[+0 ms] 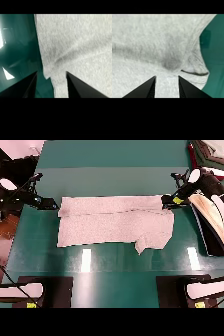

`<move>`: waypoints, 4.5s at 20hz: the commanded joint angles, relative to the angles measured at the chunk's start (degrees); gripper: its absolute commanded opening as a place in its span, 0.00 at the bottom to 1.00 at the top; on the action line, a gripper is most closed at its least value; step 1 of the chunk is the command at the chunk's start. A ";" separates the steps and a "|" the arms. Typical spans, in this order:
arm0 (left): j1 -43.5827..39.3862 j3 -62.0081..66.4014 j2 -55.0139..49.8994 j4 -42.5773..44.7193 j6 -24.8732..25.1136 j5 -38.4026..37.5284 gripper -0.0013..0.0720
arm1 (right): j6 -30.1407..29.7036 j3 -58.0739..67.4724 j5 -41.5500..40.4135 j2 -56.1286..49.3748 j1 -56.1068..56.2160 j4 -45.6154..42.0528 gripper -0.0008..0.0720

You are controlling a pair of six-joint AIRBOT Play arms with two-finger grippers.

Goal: Fold the shirts.

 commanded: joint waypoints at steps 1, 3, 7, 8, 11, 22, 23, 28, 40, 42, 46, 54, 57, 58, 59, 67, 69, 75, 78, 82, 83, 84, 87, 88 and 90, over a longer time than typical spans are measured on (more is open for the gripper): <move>0.35 0.72 0.59 2.80 -3.15 -5.57 0.60 | -1.31 -0.17 2.45 1.90 -0.09 2.40 0.47; 2.16 0.66 1.88 2.58 -5.03 -10.82 0.60 | -1.86 -0.17 3.39 5.31 -0.35 2.40 0.47; 7.69 -9.84 8.70 0.15 -5.53 -13.70 0.60 | -3.13 -0.17 1.68 13.25 -1.09 2.40 0.47; 9.57 -14.01 10.73 -1.64 -5.90 -12.83 0.60 | -3.28 -0.17 0.85 14.86 -1.09 2.38 0.47; 13.35 -25.42 15.78 -5.55 -5.88 -11.17 0.60 | -3.28 -0.17 -1.68 18.47 -1.01 2.43 0.47; 13.29 -35.63 17.14 -5.75 -5.92 -8.57 0.60 | -3.26 -0.17 -0.15 20.20 -1.03 2.47 0.47; 13.29 -35.63 17.14 -6.01 -5.92 -8.00 0.60 | -3.26 -0.17 0.28 20.20 -1.03 2.47 0.47; 13.20 -35.63 17.14 -8.22 -5.99 -5.97 0.60 | -3.26 -0.17 1.57 20.20 -1.03 2.47 0.47; 2.93 -32.96 17.57 -7.82 -7.30 -4.50 0.05 | -4.33 -6.95 7.91 22.53 -1.18 2.36 0.47; 2.93 -30.25 17.68 -7.45 -6.88 -6.08 0.05 | -4.26 -16.17 7.61 25.86 -2.38 3.08 0.47; 2.93 -26.18 17.68 -7.19 -6.88 -7.23 0.05 | -4.31 -37.11 3.43 33.14 -9.44 10.16 0.47; 2.93 -25.68 17.66 -7.23 -6.86 -8.22 0.05 | -7.43 -57.48 -9.75 37.77 -16.72 24.59 0.47; 2.93 -25.68 17.66 -7.23 -6.84 -8.26 0.05 | -8.37 -57.83 -12.52 35.21 -16.63 27.06 0.47; 2.93 -25.68 17.66 -7.19 -6.84 -8.24 0.05 | -8.37 -57.61 -13.42 34.95 -16.61 27.19 0.45; 2.93 -25.68 17.66 -7.19 -6.80 -8.24 0.05 | -8.35 -57.61 -14.47 35.26 -16.63 27.80 0.44; 2.93 -25.68 17.66 -7.19 -6.21 -8.24 0.05 | -8.37 -57.64 -18.91 42.27 -16.63 27.28 0.03; 2.93 -25.68 17.68 -7.21 -5.42 -8.37 0.05 | -8.37 -57.64 -18.97 43.67 -16.63 27.30 0.03; 2.93 -24.33 21.20 -4.20 -4.87 -13.62 0.05 | -6.73 -52.72 -5.29 51.01 -16.63 17.94 0.03; 2.93 -24.33 29.77 -1.92 -5.97 -17.92 0.05 | -4.02 -45.48 7.96 57.31 -16.63 9.94 0.03; 2.93 -24.37 34.21 -2.36 -6.10 -22.05 0.05 | -2.97 -40.22 10.34 61.81 -16.46 8.11 0.03; 2.93 -24.37 34.21 -2.34 -6.10 -21.33 0.05 | -2.97 -39.71 10.03 61.13 -16.31 8.26 0.03; 2.93 -24.35 34.21 -2.45 -6.25 -19.93 0.05 | -2.97 -39.30 9.46 60.02 -16.22 8.41 0.03; 2.93 -24.35 34.07 -2.62 -7.10 -13.22 0.05 | -2.97 -36.92 4.79 54.34 -14.69 8.41 0.03; 2.93 -24.37 34.07 -2.71 -7.21 -10.58 0.05 | -2.97 -35.47 3.13 51.82 -13.31 8.41 0.03; 2.93 -24.37 34.01 -3.48 -7.41 -5.11 0.05 | -2.97 -32.54 -0.52 46.56 -9.46 8.33 0.03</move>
